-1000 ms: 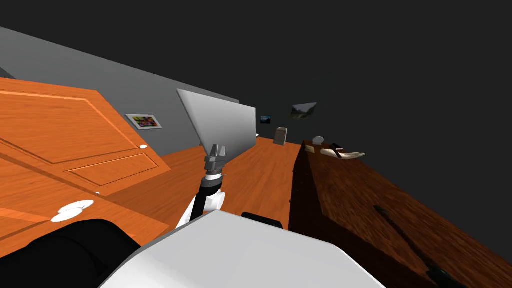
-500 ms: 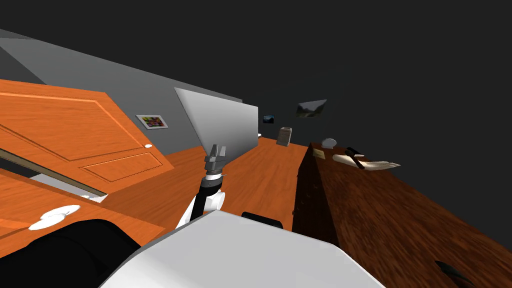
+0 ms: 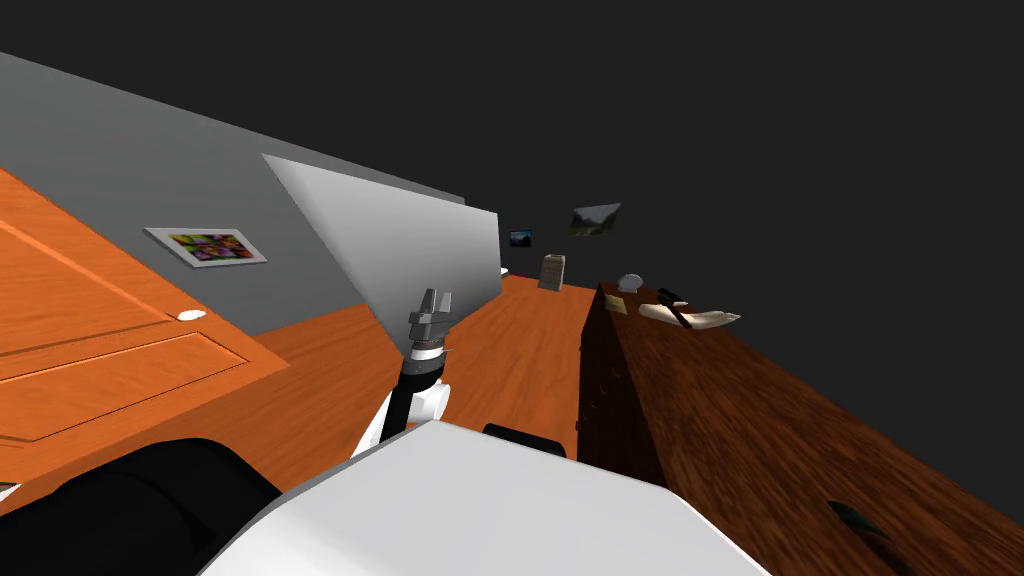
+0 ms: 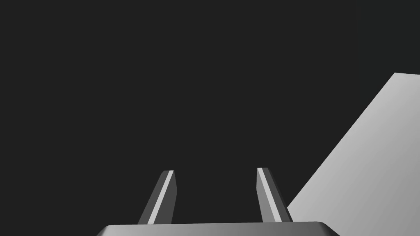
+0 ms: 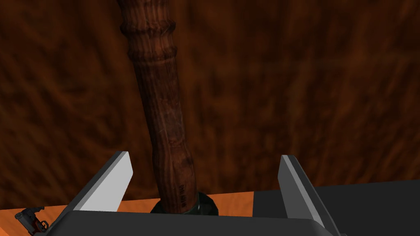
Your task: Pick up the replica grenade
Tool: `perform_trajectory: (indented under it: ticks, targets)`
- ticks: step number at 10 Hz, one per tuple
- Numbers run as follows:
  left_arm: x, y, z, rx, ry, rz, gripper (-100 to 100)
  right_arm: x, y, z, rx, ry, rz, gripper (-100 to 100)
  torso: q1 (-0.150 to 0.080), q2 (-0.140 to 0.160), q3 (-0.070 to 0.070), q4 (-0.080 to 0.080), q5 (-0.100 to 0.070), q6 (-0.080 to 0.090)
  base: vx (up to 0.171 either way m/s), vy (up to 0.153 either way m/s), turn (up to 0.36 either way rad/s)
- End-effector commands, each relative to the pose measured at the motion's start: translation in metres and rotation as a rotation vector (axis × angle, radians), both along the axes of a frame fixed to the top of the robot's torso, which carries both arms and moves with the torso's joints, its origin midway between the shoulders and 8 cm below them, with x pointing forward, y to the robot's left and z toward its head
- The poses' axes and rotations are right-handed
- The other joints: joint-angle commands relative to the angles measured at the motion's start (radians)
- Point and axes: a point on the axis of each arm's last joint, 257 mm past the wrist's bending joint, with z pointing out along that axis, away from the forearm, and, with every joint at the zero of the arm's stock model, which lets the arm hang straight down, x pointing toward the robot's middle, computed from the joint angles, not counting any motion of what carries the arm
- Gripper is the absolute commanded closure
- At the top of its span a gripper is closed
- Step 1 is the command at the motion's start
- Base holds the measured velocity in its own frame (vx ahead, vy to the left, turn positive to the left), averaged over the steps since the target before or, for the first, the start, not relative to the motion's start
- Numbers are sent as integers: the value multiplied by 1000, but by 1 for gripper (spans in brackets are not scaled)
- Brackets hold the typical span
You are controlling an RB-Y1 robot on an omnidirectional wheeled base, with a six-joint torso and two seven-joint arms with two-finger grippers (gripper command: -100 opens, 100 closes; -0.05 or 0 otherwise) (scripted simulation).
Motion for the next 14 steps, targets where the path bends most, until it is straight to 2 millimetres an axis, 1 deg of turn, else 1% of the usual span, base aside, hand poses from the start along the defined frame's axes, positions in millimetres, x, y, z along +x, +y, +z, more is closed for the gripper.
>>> perform_trajectory:
  ticks: [1, 2, 3, 4, 5, 6, 7, 8, 10, 12, 13, 14]
  targets:
    - [0, 0, 0, 0, 0, 0, 0, 1, -2, -3, -2, -5, 51, -100, 0, 0, 0, 0, 0, 0, 228, -35, -331]
    - [0, 0, 0, 0, 0, 0, 0, 1, -2, -3, 2, -3, 79, -100, 0, -2, -1, 0, 0, 1, 187, -6, -269]
    - [0, 0, 0, 0, 0, 0, 0, 1, -2, -3, 3, -3, 92, -100, 1, 0, 0, 0, 0, 0, 72, 20, -63]
    - [0, 0, 0, 0, 0, 0, 0, 1, -3, -5, 1, -6, 130, -100, 2, 5, 3, 1, 1, -1, 142, -2, -386]
    - [0, 0, 0, 0, 0, 0, 0, 1, -3, -5, 4, -5, 156, -100, 1, 4, 3, 1, 0, 2, 162, 11, -303]
    - [0, 0, 0, 0, 0, 0, 0, 2, -5, -8, 1, -8, 185, -100, 1, 3, 2, 1, 0, 0, 221, 3, -435]
    - [0, 0, 0, 0, 0, 0, 0, 2, -5, -8, 4, -6, 213, -100, 1, 0, 0, 0, 0, 2, 209, 28, -238]
    - [0, 0, 0, 0, 0, 0, 0, 2, -5, -8, 5, -6, 222, -100, 1, 0, 0, 0, 0, 0, 88, 25, 34]
    - [0, 0, 0, 0, 0, 0, 0, 2, -7, -11, 5, -7, 287, -100, 0, 4, 3, 1, 0, 2, 144, 17, -320]
    - [0, 0, 0, 0, 0, 0, 0, 3, -8, -13, 4, -8, 343, -100, 0, 0, 0, 0, 0, 1, 218, 34, -307]
    - [0, 0, 0, 0, 0, 0, 0, 3, -8, -13, 5, -7, 354, -100, 1, 0, 0, 0, 0, 0, 77, 37, -63]
    - [0, 0, 0, 0, 0, 0, 0, 4, -10, -16, 2, -9, 393, -100, 0, 6, 3, 1, 0, -1, 153, 44, -377]
